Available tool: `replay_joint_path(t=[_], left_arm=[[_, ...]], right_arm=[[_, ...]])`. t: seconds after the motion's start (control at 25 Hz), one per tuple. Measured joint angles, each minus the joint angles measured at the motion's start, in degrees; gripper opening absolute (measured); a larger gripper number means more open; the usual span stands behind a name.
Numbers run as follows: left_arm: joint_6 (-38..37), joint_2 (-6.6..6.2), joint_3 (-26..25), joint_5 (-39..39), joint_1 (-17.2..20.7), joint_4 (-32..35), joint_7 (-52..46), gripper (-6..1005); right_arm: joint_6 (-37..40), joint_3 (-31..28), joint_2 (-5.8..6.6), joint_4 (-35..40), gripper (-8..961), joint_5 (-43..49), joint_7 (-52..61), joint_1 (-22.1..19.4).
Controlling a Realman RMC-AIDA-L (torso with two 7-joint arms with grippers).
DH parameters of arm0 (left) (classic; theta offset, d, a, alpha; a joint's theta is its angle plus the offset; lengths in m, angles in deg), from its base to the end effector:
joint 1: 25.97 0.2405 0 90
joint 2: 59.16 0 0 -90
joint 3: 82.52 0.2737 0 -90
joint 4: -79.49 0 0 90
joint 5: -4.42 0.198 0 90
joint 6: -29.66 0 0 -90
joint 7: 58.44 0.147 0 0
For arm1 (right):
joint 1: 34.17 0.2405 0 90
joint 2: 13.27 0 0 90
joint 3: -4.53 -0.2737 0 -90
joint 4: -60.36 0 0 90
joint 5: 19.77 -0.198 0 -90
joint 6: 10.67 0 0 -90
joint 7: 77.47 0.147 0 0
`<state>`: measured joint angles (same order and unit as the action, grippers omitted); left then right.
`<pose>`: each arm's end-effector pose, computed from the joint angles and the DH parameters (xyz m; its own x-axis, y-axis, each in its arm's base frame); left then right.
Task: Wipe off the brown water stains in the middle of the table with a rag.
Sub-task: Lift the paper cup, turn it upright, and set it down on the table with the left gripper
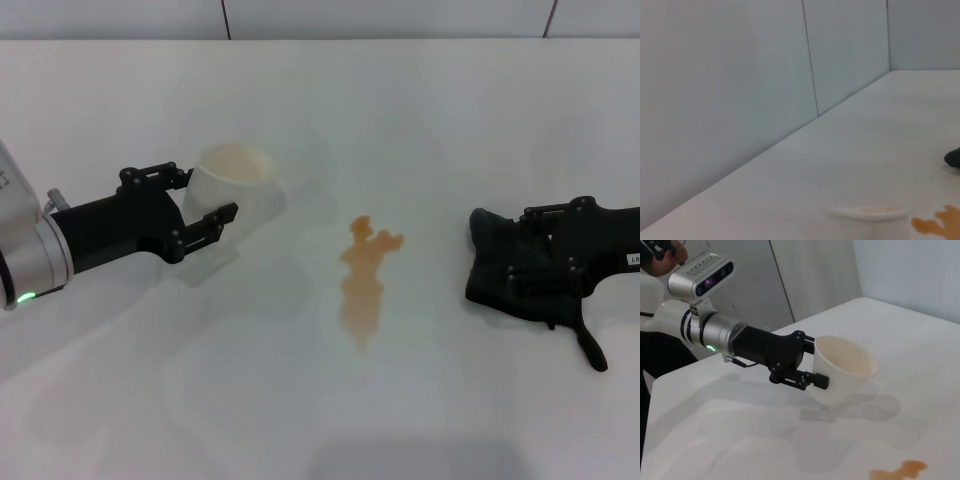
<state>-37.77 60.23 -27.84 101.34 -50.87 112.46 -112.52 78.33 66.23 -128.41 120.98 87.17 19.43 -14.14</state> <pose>-0.2995 0.3371 -0.0359 0.9188 0.0992 0.3820 0.2937 -0.8185 -0.4937 0.2587 0.3094 0.0205 0.8659 -0.3643 -0.3428 -0.4310 -0.8912 -0.1416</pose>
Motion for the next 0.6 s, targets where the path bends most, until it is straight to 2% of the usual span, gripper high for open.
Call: replay_joint_path(t=[0.6], left_arm=[[0.12, 0.01, 0.03, -0.16, 0.85, -1.14, 1.82, 555]], right_arm=[[-0.43, 1.99, 0.0, 0.1, 634, 0.03, -0.24, -0.27]])
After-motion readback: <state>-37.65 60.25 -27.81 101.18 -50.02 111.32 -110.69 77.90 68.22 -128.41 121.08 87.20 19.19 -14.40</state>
